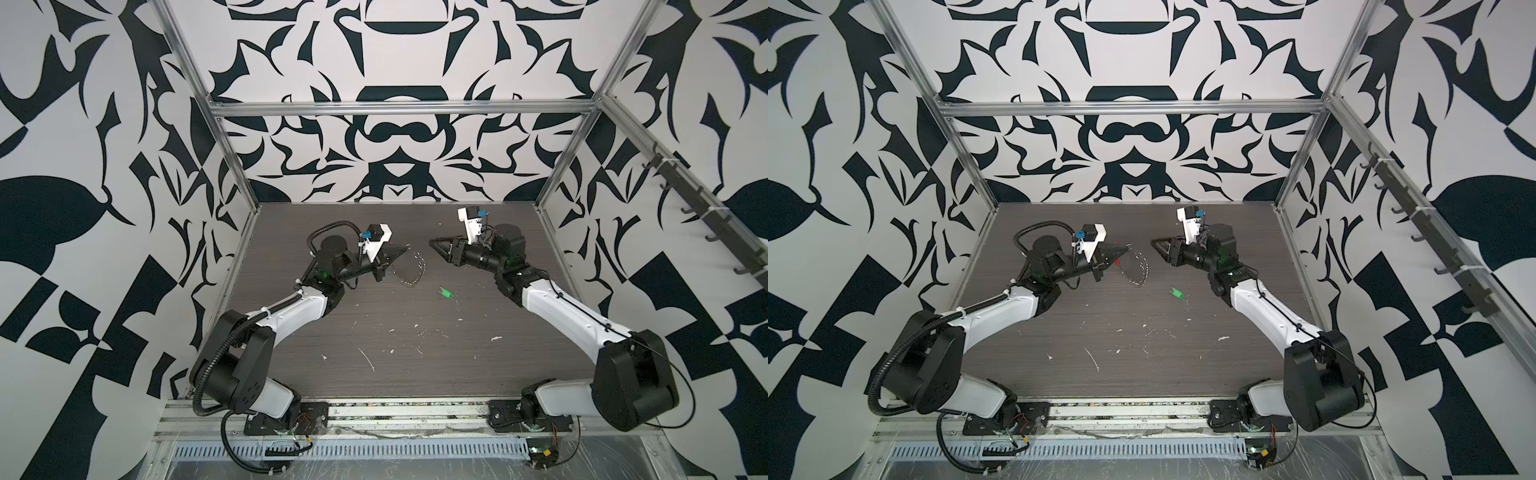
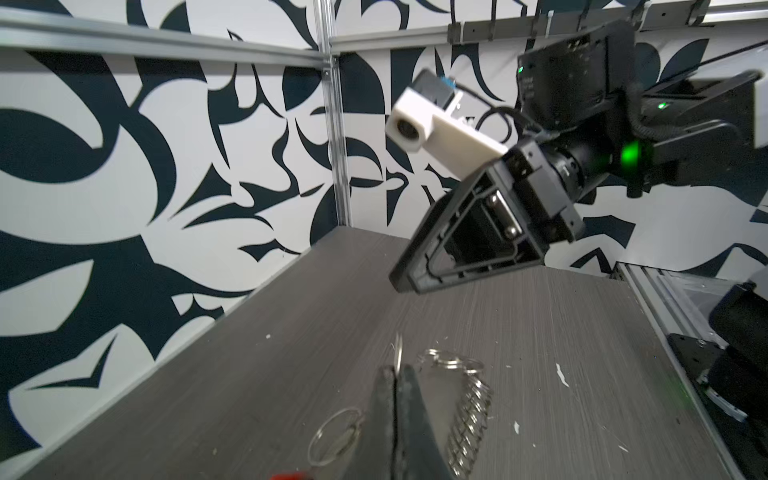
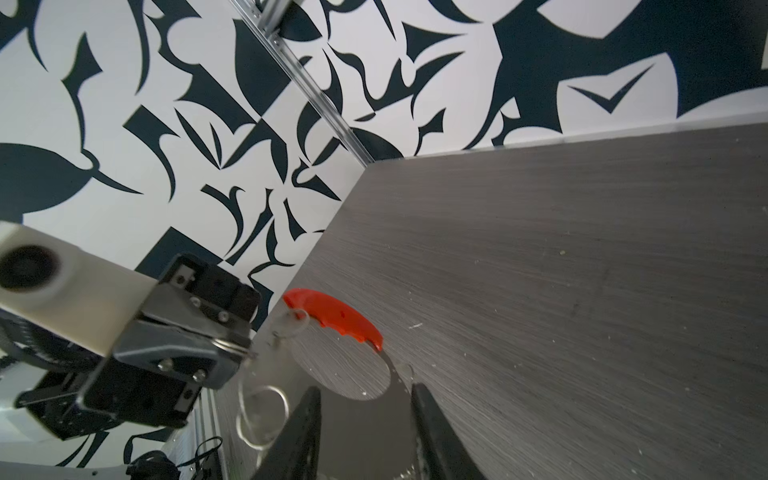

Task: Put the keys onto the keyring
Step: 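Open the right gripper and draw it back from the keyring held by the left gripper, then lower the right gripper over the green-tag key on the table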

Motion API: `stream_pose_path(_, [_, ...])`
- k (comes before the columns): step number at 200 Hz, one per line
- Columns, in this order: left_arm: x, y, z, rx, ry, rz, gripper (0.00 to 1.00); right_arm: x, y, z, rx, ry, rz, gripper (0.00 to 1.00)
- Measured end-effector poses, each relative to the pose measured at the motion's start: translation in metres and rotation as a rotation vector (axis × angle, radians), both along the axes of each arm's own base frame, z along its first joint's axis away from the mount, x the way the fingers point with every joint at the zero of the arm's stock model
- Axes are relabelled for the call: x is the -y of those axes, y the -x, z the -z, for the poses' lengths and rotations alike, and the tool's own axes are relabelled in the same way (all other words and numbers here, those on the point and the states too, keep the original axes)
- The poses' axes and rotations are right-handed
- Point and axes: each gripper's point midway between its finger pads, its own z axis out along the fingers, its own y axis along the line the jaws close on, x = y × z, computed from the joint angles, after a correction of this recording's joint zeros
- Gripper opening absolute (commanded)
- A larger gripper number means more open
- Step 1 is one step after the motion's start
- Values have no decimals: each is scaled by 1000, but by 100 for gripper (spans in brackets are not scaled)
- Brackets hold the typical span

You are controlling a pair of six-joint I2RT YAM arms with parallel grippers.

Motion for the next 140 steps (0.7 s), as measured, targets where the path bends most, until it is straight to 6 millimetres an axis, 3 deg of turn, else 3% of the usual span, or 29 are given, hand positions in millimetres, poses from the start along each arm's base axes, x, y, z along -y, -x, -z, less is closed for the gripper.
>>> stream_pose_path(26, [0, 0, -11, 50, 50, 4, 0, -1, 2, 4, -11, 3, -8, 38])
stream_pose_path(72, [2, -5, 2, 16, 91, 12, 0, -10, 0, 10, -44, -40, -59, 36])
stream_pose_path(109, [2, -7, -4, 28, 131, 11, 0, -24, -1, 23, -95, -72, -103, 35])
stream_pose_path(140, [2, -9, -5, 31, 157, 8, 0, -36, 4, 21, -97, -86, -137, 35])
